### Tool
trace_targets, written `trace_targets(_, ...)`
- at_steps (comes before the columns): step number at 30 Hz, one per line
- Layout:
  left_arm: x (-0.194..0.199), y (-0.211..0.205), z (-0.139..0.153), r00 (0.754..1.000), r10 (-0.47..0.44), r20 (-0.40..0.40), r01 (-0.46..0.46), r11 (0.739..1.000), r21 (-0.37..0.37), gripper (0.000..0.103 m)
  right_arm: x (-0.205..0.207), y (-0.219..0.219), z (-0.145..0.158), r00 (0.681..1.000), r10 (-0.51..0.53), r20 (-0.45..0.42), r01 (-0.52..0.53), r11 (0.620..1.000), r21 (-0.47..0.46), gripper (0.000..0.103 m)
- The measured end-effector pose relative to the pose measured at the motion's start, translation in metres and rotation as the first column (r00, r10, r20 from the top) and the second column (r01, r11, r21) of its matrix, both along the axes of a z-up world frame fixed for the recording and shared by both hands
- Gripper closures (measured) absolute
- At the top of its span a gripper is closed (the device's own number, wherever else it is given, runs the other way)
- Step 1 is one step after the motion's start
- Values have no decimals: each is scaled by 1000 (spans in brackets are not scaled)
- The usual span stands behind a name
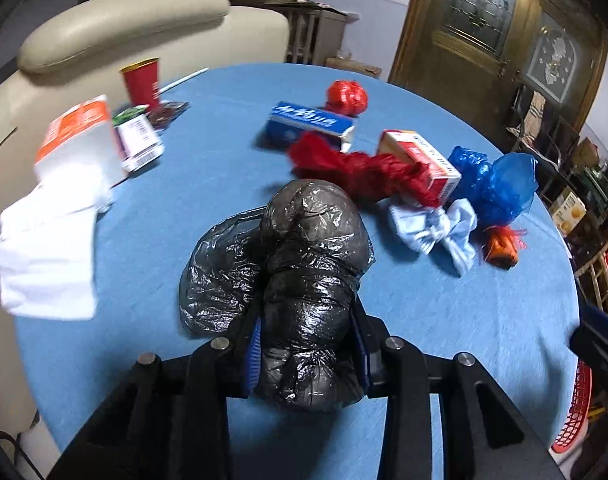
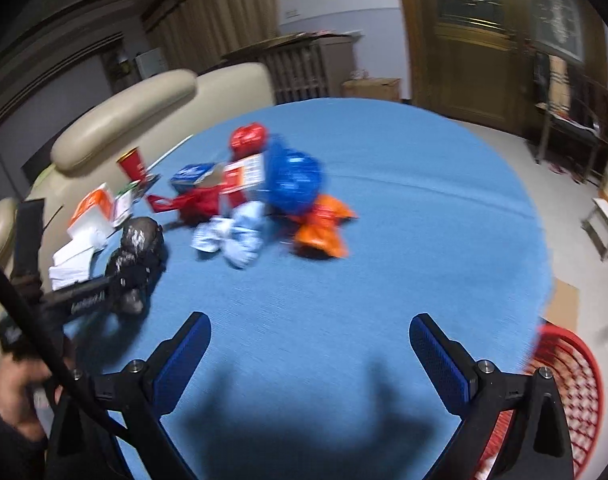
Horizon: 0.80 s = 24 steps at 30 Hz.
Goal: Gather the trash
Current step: 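Grasp the black plastic bags with the left tool, then grasp the light-blue mask bundle with the right tool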
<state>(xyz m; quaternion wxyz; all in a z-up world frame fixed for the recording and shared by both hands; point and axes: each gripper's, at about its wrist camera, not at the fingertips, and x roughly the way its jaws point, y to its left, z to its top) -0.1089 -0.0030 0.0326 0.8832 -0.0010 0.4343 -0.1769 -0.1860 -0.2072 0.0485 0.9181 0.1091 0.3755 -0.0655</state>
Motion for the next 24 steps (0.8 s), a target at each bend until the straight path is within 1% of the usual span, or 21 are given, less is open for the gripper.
trace_targets(3, -4, 13, -3, 1000, 24, -14, -24, 1000, -17, 64, 34, 23, -7, 998, 54, -15, -54, 999, 1, 2)
trace_targets(6, -2, 21, -4, 999, 33, -28, -34, 999, -33, 64, 70, 43, -14, 997, 74, -30, -75, 997, -32, 2)
trace_targets(12, 2, 25, -8, 999, 30, -38, -32, 998, -55, 64, 123, 53, -28, 997, 27, -74, -33, 996, -79, 2)
trace_targets(14, 3, 25, -11, 998, 30, -48, -33, 998, -59, 64, 134, 57, -30, 996, 33, -82, -40, 996, -83, 2)
trace_targets(17, 5, 25, -12, 998, 27, -49, -30, 998, -62, 64, 150, 62, -35, 995, 29, -93, -41, 990, -136, 2)
trace_targets(20, 6, 24, -13, 999, 22, -46, -25, 998, -58, 64, 164, 63, -40, 993, 25, -113, -42, 988, -150, 2)
trace_targets(21, 7, 24, -13, 999, 22, -47, -24, 998, -58, 64, 166, 63, -42, 993, 29, -118, -47, 988, -150, 5)
trace_targets(22, 7, 24, -13, 999, 22, -46, -25, 998, -58, 64, 166, 63, -43, 992, 37, -122, -55, 988, -147, 22)
trace_targets(24, 6, 23, -13, 999, 22, -42, -25, 998, -52, 64, 164, 62, -44, 991, 33, -131, -53, 987, -152, 37)
